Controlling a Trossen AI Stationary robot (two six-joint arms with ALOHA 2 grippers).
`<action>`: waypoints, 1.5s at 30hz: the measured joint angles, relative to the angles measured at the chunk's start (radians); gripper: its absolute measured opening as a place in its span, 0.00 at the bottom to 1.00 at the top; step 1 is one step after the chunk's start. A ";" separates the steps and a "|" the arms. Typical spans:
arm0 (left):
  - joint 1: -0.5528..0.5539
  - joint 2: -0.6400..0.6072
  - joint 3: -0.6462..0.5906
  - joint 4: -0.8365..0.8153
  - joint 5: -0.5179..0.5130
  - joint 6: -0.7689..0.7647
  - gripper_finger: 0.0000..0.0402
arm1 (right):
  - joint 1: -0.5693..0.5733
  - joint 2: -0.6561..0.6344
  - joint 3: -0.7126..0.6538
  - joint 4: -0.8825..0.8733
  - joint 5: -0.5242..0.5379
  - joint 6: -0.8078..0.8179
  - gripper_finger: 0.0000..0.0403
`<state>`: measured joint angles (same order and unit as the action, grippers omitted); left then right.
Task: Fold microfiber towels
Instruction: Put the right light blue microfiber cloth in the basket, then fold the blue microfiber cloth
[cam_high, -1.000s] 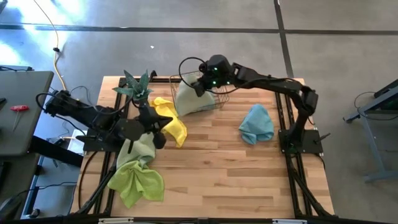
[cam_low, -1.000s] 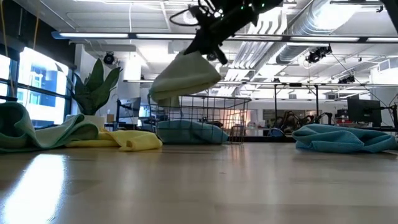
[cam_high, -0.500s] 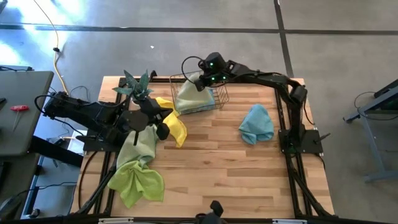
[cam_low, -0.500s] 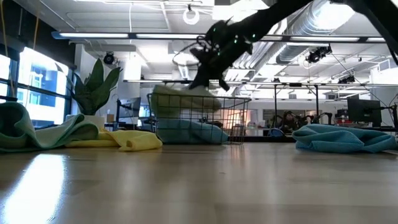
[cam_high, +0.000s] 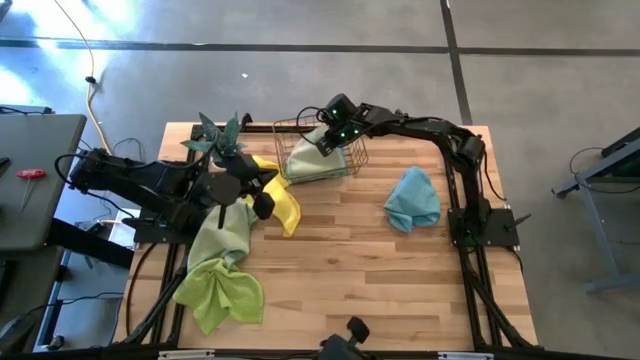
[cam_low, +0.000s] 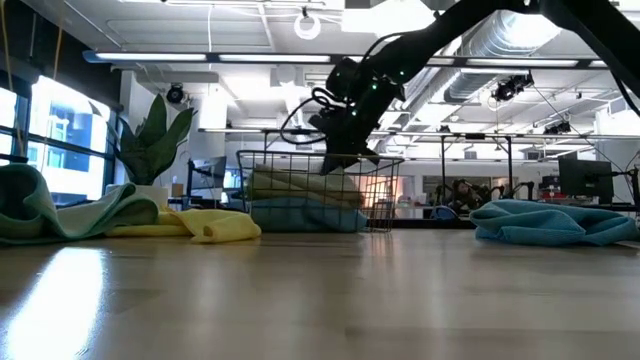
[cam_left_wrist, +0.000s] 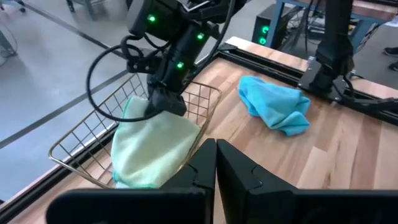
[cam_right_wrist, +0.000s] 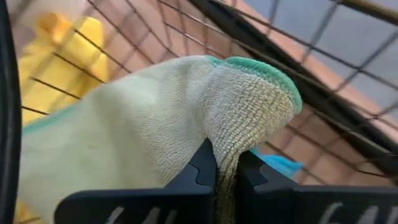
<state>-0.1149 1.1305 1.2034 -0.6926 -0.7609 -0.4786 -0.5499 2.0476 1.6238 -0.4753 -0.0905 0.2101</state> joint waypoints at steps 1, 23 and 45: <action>0.004 0.000 0.000 0.000 0.000 0.000 0.01 | 0.000 0.000 0.000 -0.010 0.029 -0.014 0.00; 0.024 0.001 0.000 0.001 0.017 -0.017 0.01 | -0.008 -0.013 0.223 -0.289 0.174 -0.148 0.54; 0.022 0.008 0.001 -0.005 0.089 -0.043 0.01 | 0.150 -0.146 0.260 -0.836 0.195 -0.128 0.42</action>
<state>-0.0929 1.1382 1.2041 -0.6976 -0.6720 -0.5212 -0.3995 1.9016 1.8835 -1.3116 0.1045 0.0820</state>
